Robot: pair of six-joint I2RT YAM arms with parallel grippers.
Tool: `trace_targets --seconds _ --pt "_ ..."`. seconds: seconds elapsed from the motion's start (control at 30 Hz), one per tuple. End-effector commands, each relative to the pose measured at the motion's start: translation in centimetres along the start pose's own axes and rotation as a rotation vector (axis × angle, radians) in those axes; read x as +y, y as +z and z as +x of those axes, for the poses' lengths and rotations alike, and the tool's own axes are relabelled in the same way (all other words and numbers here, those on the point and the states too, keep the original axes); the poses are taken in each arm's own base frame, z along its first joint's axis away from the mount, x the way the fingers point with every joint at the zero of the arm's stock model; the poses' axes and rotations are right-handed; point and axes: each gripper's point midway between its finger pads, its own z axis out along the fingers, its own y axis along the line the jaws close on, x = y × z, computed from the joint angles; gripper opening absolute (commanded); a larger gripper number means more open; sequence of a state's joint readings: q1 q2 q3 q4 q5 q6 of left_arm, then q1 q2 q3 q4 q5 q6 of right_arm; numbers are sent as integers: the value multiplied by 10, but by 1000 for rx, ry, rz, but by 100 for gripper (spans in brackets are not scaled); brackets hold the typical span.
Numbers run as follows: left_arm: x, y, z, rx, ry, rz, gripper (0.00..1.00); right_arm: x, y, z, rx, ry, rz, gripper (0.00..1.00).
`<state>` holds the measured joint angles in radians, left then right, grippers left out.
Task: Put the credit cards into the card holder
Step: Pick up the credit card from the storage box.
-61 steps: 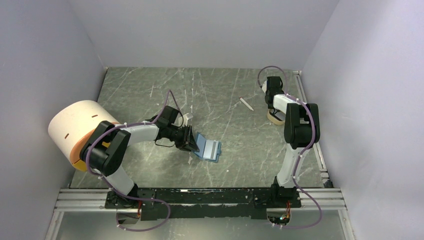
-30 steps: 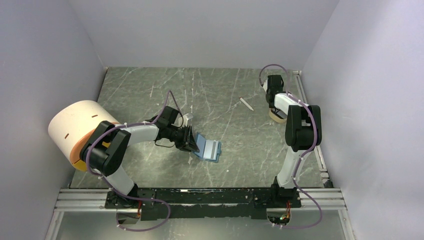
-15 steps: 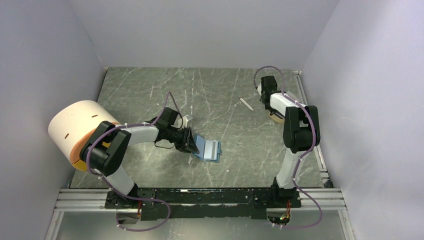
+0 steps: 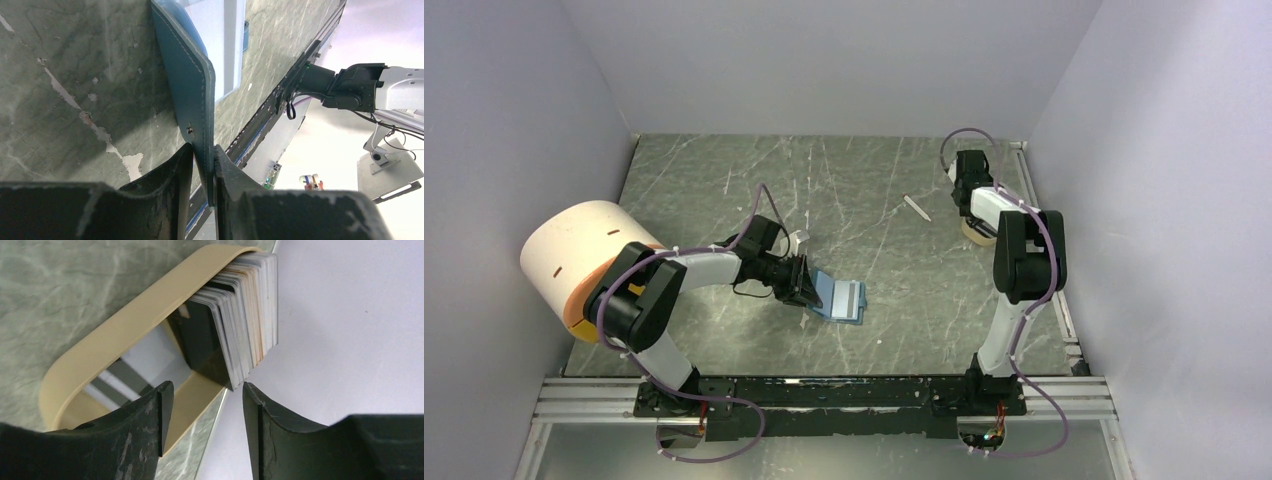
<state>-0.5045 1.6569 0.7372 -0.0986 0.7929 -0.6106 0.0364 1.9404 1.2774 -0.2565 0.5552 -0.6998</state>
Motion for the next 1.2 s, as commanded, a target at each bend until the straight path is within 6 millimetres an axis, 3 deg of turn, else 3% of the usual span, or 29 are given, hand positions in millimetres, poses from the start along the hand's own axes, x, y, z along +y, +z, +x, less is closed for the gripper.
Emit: trace_targets --seconds 0.0,0.2,0.37,0.6,1.17 --pt "-8 -3 2 4 10 38 27 -19 17 -3 11 -15 81 57" --pt "-9 1 -4 9 15 51 26 -16 37 -6 22 -49 63 59" --pt "-7 6 -5 19 0 56 26 -24 46 -11 23 -67 103 55" --pt "-5 7 -2 35 -10 63 26 -29 40 -11 6 -36 124 32" --pt "-9 6 -5 28 0 68 26 -38 24 -10 5 -5 115 36"
